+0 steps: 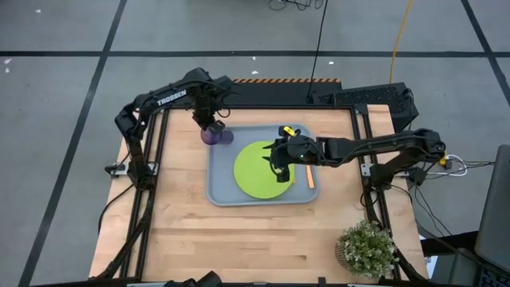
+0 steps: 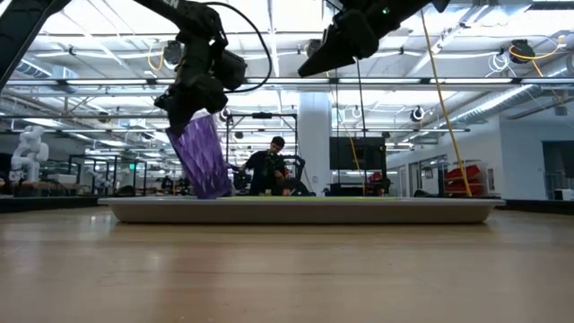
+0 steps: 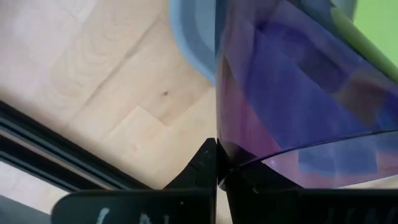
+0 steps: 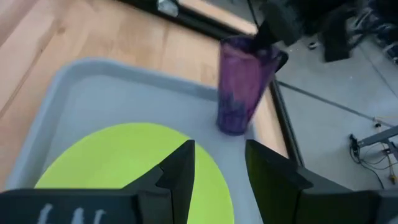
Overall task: Pick and place plate/cup/fork/spoon on tray
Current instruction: Put the violet cup on the gray serving tray to the top left of the green plate
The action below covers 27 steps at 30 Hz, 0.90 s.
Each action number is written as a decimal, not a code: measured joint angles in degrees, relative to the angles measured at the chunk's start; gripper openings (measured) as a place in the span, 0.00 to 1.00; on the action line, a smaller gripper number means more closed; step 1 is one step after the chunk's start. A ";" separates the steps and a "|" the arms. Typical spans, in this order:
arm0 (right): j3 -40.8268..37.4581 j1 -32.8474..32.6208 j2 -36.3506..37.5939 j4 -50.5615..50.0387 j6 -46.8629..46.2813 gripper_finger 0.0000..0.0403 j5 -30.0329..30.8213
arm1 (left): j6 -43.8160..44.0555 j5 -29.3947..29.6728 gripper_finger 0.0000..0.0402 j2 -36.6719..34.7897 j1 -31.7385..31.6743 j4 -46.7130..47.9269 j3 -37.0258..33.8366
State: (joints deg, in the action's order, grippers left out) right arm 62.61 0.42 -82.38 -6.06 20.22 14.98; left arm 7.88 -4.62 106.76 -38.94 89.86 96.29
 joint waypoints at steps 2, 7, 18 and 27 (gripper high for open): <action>0.00 0.29 0.57 0.11 -0.23 0.33 0.00 | -0.01 -0.34 0.02 -0.04 -0.04 0.07 -1.02; 0.00 0.39 0.86 -0.66 -0.25 0.33 -0.02 | -0.25 -3.34 0.02 -0.38 -0.02 0.03 -3.59; 0.00 1.84 0.86 -1.30 -1.17 0.33 -0.05 | -2.00 -3.06 0.02 -5.39 -0.08 0.45 -1.22; 0.00 1.85 0.86 -3.20 -2.37 0.33 -0.09 | 0.08 -3.28 0.02 -8.05 1.63 0.11 -7.60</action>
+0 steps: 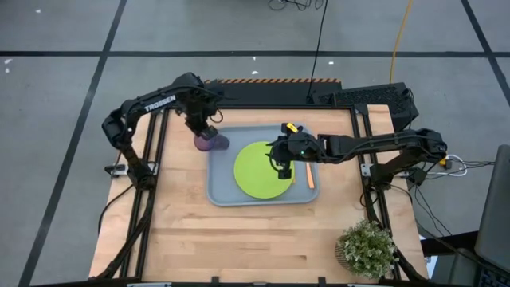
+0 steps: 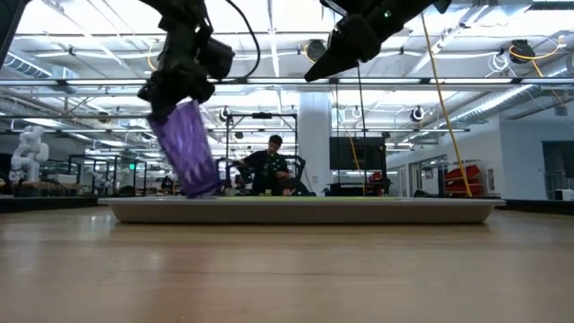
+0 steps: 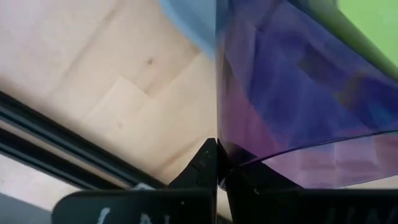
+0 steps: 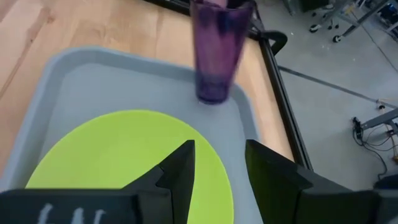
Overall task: Pick and place plate/cup/fork/spoon on tray
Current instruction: Put the violet cup on the gray serving tray to the top left of the green plate
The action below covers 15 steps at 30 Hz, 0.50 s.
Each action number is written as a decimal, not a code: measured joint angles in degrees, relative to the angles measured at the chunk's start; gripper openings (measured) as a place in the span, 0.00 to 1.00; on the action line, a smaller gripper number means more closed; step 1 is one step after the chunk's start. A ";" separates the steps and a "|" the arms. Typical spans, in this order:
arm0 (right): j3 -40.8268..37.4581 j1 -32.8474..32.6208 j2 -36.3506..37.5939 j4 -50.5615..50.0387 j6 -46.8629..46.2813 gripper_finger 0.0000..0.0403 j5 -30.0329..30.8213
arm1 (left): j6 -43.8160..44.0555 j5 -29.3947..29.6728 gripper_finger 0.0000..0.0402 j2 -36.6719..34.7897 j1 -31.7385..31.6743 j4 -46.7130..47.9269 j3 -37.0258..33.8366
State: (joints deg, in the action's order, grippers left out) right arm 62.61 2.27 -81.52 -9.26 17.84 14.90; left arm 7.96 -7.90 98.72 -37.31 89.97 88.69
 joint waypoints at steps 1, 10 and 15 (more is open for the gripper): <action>0.00 0.02 0.00 -0.41 -0.09 0.33 0.00 | 0.06 -0.22 0.02 -0.08 0.38 0.02 -1.43; 0.00 0.02 0.00 -0.89 -0.27 0.33 0.00 | -0.30 -3.43 0.02 -0.65 3.04 0.22 -6.03; 0.00 0.02 0.00 -0.85 -0.65 0.33 0.00 | 0.03 -2.97 0.02 -1.61 3.86 -0.49 -4.86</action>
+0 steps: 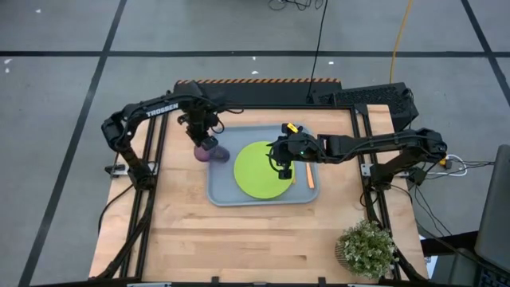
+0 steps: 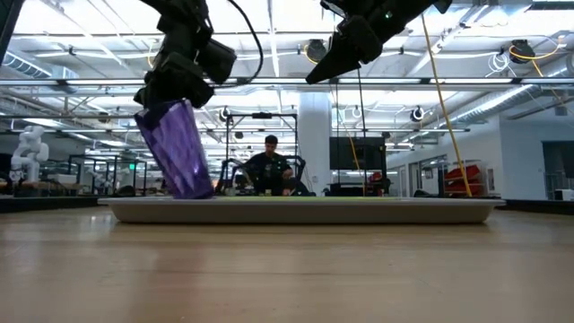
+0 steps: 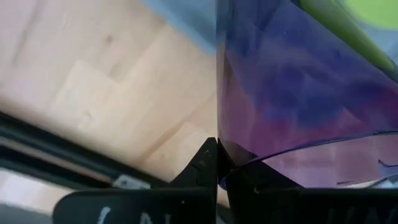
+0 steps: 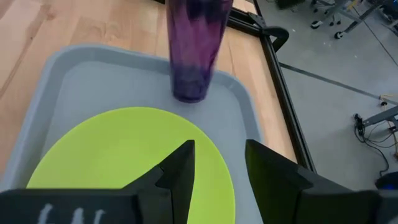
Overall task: Pick and place plate/cup/fork/spoon on tray
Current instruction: Put the violet cup on the gray serving tray to the top left of the green plate
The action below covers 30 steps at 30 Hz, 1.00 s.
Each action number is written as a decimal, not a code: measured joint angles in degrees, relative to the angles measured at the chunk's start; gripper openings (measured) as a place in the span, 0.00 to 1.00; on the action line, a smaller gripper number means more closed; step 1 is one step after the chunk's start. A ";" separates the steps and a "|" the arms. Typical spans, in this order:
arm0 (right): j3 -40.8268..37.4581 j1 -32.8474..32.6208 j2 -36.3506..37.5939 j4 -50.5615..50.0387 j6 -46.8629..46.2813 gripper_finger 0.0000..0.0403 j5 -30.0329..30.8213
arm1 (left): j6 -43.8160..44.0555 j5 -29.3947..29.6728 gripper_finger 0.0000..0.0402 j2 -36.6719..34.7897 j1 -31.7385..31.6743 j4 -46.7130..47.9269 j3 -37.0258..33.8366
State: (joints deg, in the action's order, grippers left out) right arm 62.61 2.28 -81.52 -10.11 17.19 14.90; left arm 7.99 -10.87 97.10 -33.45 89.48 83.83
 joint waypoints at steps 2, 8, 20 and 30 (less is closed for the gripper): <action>0.00 0.00 0.00 -0.02 0.00 0.33 0.00 | -0.04 0.62 0.02 -2.34 0.00 0.36 0.08; -0.02 0.04 -0.02 0.01 0.00 0.33 0.00 | 2.45 2.03 0.02 -8.55 -0.62 0.51 0.17; -0.04 0.04 -0.02 -0.06 -1.29 0.33 0.00 | 8.41 0.25 0.02 -15.33 3.47 0.32 -0.38; -0.04 0.04 -0.02 -2.42 -3.02 0.33 -0.02 | 14.68 -4.27 0.02 -23.61 6.16 0.49 -12.60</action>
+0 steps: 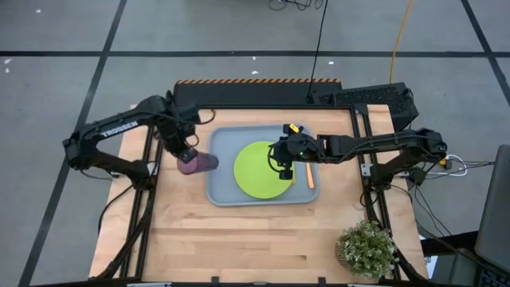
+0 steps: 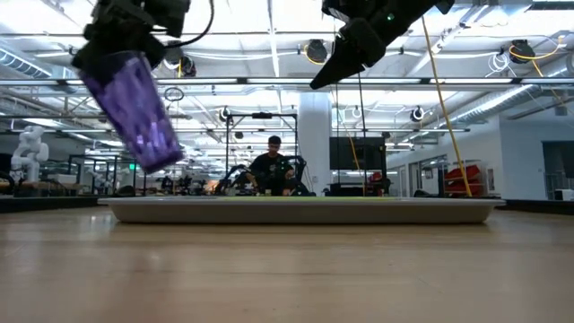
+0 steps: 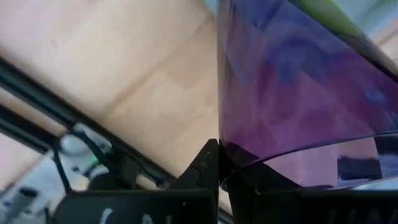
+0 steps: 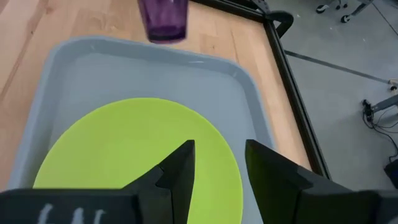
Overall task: Pick and place plate/cup/fork/spoon on tray
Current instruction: Put the violet cup on the gray serving tray to the top left of the green plate
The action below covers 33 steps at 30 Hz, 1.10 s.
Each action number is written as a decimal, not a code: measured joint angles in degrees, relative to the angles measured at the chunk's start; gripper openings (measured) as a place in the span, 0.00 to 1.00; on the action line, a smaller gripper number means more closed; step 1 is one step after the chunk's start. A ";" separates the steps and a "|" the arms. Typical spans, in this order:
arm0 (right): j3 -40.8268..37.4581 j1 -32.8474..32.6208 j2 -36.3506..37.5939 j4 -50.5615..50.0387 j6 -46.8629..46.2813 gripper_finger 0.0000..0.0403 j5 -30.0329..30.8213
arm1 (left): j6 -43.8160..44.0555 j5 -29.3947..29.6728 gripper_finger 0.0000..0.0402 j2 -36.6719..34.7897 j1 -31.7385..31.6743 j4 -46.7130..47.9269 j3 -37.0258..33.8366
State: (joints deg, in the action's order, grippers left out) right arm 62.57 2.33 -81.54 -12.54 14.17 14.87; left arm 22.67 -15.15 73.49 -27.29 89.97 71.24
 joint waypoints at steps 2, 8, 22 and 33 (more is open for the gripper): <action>0.00 0.00 0.00 0.03 0.00 0.33 0.00 | 1.30 -0.29 0.02 -1.99 0.52 0.18 -2.75; 0.00 0.00 0.00 0.24 -0.46 0.33 0.00 | 4.79 -0.48 0.02 -7.58 1.61 0.09 -8.96; 0.00 0.00 0.00 0.24 -0.46 0.33 0.00 | 8.14 -7.40 0.02 -9.77 4.99 0.01 -17.19; 0.00 0.00 0.00 0.94 -0.24 0.33 0.00 | 3.05 -7.55 0.16 -9.77 4.99 0.02 -17.19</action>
State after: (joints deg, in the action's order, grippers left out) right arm 62.57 2.33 -81.54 -11.59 13.93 14.87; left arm 25.72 -22.70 63.72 -22.31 90.00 54.04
